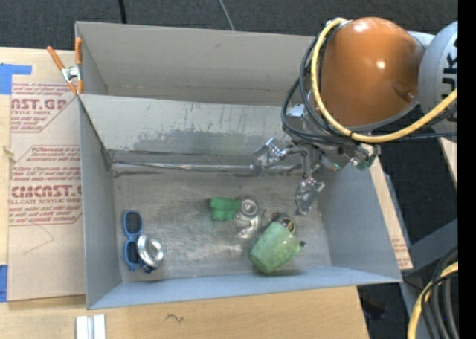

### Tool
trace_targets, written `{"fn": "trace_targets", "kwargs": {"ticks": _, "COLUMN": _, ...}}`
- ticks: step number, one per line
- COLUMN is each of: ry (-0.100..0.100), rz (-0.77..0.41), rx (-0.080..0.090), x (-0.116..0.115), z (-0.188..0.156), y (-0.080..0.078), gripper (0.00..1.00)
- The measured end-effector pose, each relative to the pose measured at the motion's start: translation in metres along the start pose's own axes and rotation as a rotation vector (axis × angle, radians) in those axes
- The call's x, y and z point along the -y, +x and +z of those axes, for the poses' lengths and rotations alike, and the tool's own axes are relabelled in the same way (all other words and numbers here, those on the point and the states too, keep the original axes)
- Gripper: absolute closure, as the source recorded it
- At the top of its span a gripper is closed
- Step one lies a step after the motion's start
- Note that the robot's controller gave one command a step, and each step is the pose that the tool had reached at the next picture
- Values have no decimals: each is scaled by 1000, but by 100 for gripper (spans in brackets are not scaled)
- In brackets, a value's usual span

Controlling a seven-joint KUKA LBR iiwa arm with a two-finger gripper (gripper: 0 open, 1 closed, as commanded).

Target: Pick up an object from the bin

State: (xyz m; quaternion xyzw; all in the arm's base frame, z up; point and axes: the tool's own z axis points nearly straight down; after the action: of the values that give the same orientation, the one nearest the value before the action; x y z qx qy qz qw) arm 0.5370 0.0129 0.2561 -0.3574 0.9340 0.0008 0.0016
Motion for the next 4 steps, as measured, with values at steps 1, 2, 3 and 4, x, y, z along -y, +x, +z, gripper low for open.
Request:
{"fn": "trace_targets", "kwargs": {"ticks": 1, "ry": -3, "rz": -219, "rx": -2, "x": 9, "z": 167, "y": -59, "gripper": 0}}
{"fn": "trace_targets", "kwargs": {"ticks": 2, "ry": 8, "rz": -432, "rx": -12, "x": -33, "z": 172, "y": -103, "gripper": 0}}
{"fn": "trace_targets", "kwargs": {"ticks": 3, "ry": 10, "rz": -323, "rx": 11, "x": -38, "z": 181, "y": -86, "gripper": 0}}
{"fn": "trace_targets", "kwargs": {"ticks": 4, "ry": 8, "rz": -322, "rx": -6, "x": -36, "z": 179, "y": -83, "gripper": 100}}
